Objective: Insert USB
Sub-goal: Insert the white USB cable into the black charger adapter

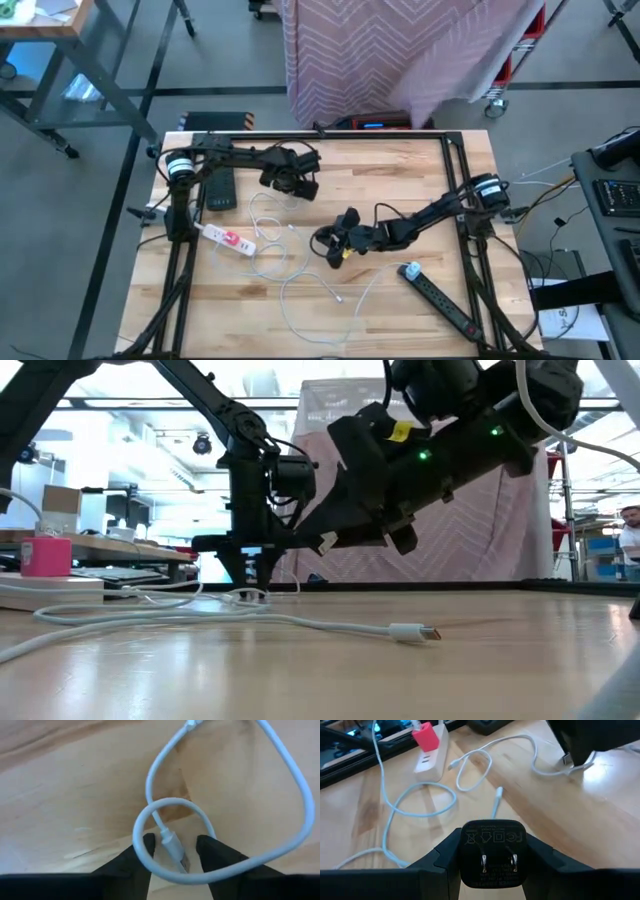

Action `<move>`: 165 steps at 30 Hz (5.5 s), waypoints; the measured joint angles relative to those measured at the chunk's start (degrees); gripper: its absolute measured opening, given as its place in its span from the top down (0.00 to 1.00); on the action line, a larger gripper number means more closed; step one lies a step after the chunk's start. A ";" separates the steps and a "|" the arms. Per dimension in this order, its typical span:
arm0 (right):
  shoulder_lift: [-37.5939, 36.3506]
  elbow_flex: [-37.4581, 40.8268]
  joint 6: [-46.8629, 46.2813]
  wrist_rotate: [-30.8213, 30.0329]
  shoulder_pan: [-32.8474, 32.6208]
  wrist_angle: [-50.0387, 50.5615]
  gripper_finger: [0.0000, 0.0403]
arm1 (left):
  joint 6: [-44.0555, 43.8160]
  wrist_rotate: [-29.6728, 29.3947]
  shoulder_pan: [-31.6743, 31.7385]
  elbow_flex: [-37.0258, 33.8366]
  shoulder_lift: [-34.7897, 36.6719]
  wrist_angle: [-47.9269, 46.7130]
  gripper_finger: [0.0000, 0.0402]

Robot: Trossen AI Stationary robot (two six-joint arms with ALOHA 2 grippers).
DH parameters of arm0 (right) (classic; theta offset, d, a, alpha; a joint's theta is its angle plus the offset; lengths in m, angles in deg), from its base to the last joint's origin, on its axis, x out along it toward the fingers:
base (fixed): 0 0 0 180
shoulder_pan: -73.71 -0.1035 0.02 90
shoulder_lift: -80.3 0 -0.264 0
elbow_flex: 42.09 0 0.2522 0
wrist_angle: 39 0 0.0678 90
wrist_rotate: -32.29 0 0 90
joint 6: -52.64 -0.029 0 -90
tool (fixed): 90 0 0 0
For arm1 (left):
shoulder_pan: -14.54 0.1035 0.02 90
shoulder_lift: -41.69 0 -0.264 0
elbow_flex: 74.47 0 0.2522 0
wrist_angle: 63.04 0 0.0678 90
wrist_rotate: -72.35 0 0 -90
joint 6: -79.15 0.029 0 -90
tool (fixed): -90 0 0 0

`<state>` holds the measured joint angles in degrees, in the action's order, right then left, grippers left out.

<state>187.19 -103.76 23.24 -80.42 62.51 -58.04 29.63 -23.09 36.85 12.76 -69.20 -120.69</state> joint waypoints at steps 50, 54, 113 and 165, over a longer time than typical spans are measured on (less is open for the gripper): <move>0.07 0.54 -4.06 -4.93 -4.81 2.34 0.67 | 6.86 0.97 -3.56 -4.97 3.12 6.25 0.98; 0.07 0.54 -4.36 -4.90 -4.81 2.40 0.67 | 7.75 2.07 -4.45 -4.35 3.43 5.16 0.89; 0.09 0.58 -4.21 -4.06 -4.02 4.15 0.67 | 3.35 7.61 4.74 -3.87 4.36 8.15 0.64; -1.19 0.58 0.07 -6.72 -5.02 4.71 0.67 | 25.44 4.60 -5.58 -4.28 7.24 6.86 0.99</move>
<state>186.00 -103.18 23.32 -87.14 57.49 -53.33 55.07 -18.49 31.27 8.48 -61.96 -113.83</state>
